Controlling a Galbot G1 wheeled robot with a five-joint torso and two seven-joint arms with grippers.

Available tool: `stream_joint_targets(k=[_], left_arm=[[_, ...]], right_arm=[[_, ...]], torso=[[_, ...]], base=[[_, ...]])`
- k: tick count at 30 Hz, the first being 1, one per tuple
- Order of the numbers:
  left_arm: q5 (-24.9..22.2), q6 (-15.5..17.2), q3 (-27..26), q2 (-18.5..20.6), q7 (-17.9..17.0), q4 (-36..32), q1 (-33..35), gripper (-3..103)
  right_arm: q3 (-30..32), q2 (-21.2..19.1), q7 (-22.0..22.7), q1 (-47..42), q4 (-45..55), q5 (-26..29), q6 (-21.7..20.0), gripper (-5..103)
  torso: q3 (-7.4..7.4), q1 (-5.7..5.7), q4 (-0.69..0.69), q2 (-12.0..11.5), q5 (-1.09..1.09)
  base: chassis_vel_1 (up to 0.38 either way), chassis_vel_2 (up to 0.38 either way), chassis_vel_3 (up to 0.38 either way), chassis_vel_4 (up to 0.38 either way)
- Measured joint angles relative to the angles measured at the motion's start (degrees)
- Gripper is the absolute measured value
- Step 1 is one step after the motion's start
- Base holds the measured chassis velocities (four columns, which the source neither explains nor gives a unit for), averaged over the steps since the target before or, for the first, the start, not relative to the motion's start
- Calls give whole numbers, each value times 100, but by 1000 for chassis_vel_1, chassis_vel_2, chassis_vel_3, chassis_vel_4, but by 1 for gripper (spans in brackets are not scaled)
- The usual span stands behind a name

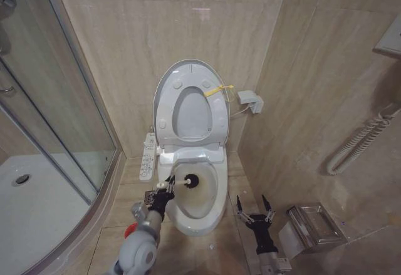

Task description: Open the toilet lid, clean the toilet bowl with a toilet brush, close the toilet lid, and flush.

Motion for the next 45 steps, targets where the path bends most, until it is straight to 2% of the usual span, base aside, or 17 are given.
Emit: stream_joint_targets(k=[5, 13, 25, 33, 36, 39, 45], left_arm=[[151, -33, 26, 14, -75, -292, 330, 18], [716, -249, -41, -43, -10, -552, 738, 18], [746, -248, -172, 121, -3, -897, 1157, 18], [974, -254, -239, 346, -166, -455, 1229, 18], [890, -314, -338, 409, -130, -702, 1273, 18], [870, -317, -383, 406, -98, -984, 1306, 18], [871, -318, -443, 512, -97, -935, 1472, 18]], right_arm=[[6, 1, -2, -38, 29, -22, 16, 100], [15, -25, -11, -100, 110, -36, 47, 100], [-67, 125, -54, -71, 29, -145, 89, 100], [-44, 160, -63, -85, 50, -166, 100, 100], [-13, 153, -62, -89, 61, -163, 100, 100], [-5, 157, -62, -90, 57, -163, 100, 100], [-8, 216, -63, -87, 44, -176, 100, 100]], torso=[[0, 0, 0, 0, 0], [0, 0, -1, 0, 0], [0, 0, 0, 0, 0], [0, 0, -2, 0, -3], [1, 1, 2, 0, -1], [1, 1, -1, 0, 0], [1, 1, 0, 0, -1]], base=[[0, 0, 0, 0], [0, 0, 0, 0], [0, 0, 0, 0], [0, 0, 0, 0], [0, 0, 0, 0], [0, 0, 0, 0], [0, 0, 0, 0]])
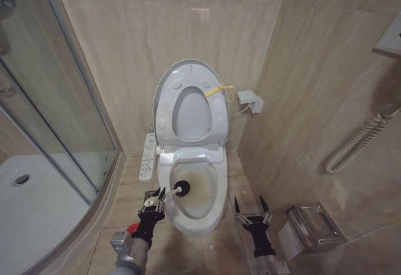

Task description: Open the toilet lid, clean the toilet bowl with a toilet brush, close the toilet lid, and flush.

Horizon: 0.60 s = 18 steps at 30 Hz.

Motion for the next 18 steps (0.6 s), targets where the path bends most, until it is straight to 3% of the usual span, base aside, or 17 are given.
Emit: stream_joint_targets(k=[7, 11, 18], left_arm=[[2, 14, 4, 3, -27, -47, 10, 18], [-1, 16, 18, -99, 23, -483, 80, 18], [44, -37, 2, -16, 16, -155, 234, 18]], right_arm=[[-3, 20, -1, 10, -23, -13, 0, 100], [8, 8, -1, 6, -33, -15, 0, 100], [16, -1, -1, -11, -27, -16, 4, 100]], torso=[[0, 0, 0, 0, 0], [0, 0, -1, 0, 2], [0, 0, 0, 0, 0]], base=[[0, 0, 0, 0], [0, 0, 0, 0], [0, 0, 0, 0]])
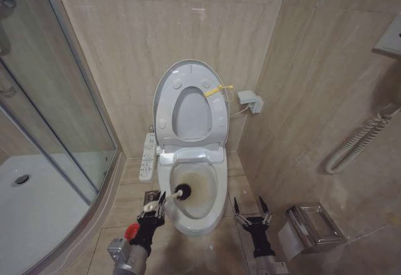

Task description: Open the toilet lid, clean the toilet bowl with a toilet brush, close the toilet lid, and flush.

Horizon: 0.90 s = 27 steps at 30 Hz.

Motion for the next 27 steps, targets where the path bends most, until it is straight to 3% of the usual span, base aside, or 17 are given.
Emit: stream_joint_targets(k=[14, 21, 27], left_arm=[[31, 6, -225, -133, -3, -467, 246, 18], [-61, 29, -505, -294, -17, -1223, 633, 18], [-153, 48, -1072, -230, -87, -1909, 1219, 18]], right_arm=[[-13, -64, -1, -32, 29, 2, 32, 100], [-38, -112, -3, 29, -14, 3, 49, 100], [-77, -125, -5, 66, -61, 7, 83, 100]], torso=[[0, 0, -1, 0, 1], [0, 0, -1, 0, 1], [0, 0, -1, 0, 1]], base=[[0, 0, 0, 0], [0, 0, 0, 0], [0, 0, 0, 0]])
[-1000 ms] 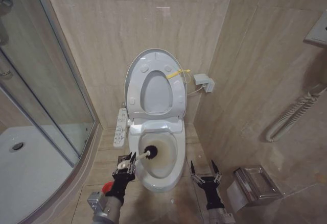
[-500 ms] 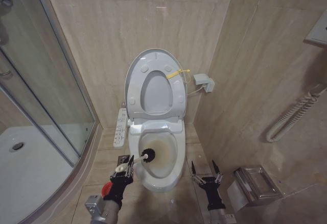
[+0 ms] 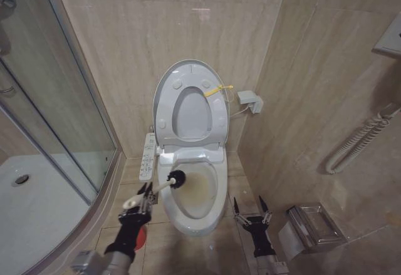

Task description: Open the toilet lid, clean the toilet bowl with a toilet brush, close the toilet lid, and flush.

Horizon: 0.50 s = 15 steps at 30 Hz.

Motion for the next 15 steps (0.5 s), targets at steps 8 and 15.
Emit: stream_joint_targets(k=[8, 15], left_arm=[[-130, 291, -403, -138, -285, -153, 660, 18], [-122, 402, -578, -12, -475, 10, 842, 18]], right_arm=[[-34, -55, -17, 93, -24, 58, 13, 100], [48, 44, -20, 62, -13, 79, 99, 100]], torso=[[0, 0, 1, 0, -1], [0, 0, -2, 0, 0]], base=[[0, 0, 0, 0], [0, 0, 0, 0]])
